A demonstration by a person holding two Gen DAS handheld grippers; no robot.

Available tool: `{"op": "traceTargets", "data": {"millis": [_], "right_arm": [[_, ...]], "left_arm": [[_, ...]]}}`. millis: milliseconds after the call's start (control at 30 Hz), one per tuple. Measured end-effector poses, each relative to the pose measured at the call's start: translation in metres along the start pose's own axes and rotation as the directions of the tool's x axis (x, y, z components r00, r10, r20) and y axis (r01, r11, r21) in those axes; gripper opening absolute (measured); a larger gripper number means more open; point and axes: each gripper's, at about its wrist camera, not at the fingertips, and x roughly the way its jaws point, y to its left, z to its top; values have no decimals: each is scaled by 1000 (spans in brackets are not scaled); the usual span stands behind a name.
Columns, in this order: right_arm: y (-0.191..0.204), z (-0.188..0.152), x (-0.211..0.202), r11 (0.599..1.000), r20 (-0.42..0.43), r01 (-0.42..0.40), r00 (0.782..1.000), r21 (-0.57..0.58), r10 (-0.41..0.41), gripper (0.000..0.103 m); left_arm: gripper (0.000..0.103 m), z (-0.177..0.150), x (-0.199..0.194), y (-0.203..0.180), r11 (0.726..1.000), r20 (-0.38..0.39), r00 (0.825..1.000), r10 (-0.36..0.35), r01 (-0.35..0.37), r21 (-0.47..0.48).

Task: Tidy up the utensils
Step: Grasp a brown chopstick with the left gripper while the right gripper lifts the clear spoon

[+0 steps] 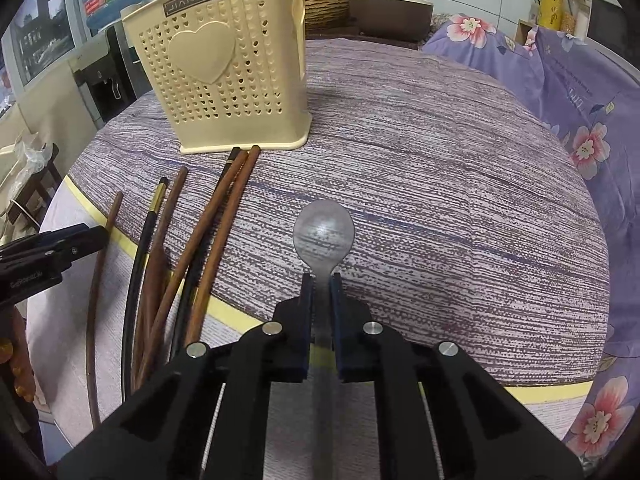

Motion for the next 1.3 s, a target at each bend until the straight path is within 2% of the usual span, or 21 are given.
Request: {"op": "traceTargets", "data": {"millis": [133,167,300,500,600,1067,1133,1167,1200,1300], "right_arm": [[0,0,0,1000,3,13,1000,4,-13,43],[0,0,0,1000,6,17,1000,4,-17,44],[-1,3,3,1000,9,16,1000,-5,-16,44],[1,15,13,999,1,34,999,-40,-34,45],[1,21,18,998,-4,41,999,-44,-41,45],[0,32,25,997,-15,42,999,-58,-43,44],[1,33,26,997,-15,37,999,-61,-38,40],[2,33,25,997,-15,37,999,-62,-38,37],[2,33,25,997,-14,38,999,-63,-39,37],[2,33,26,997,-11,37,999,-63,-38,37]], "left_arm": [[50,4,3,-4,999,1,1000,28,-28,14],[50,5,4,-5,999,0,999,36,-36,18],[39,8,8,-13,998,5,999,52,-52,44],[23,18,15,-18,997,-2,999,33,-33,64],[23,22,19,-20,997,-11,1000,22,-21,69],[23,18,19,-31,993,-17,999,51,-49,107],[21,20,21,-32,992,-14,999,53,-51,114],[17,21,21,-33,992,-14,998,55,-53,115],[13,23,22,-33,992,-16,999,52,-50,113],[12,27,24,-31,994,-23,999,35,-33,109]]}}
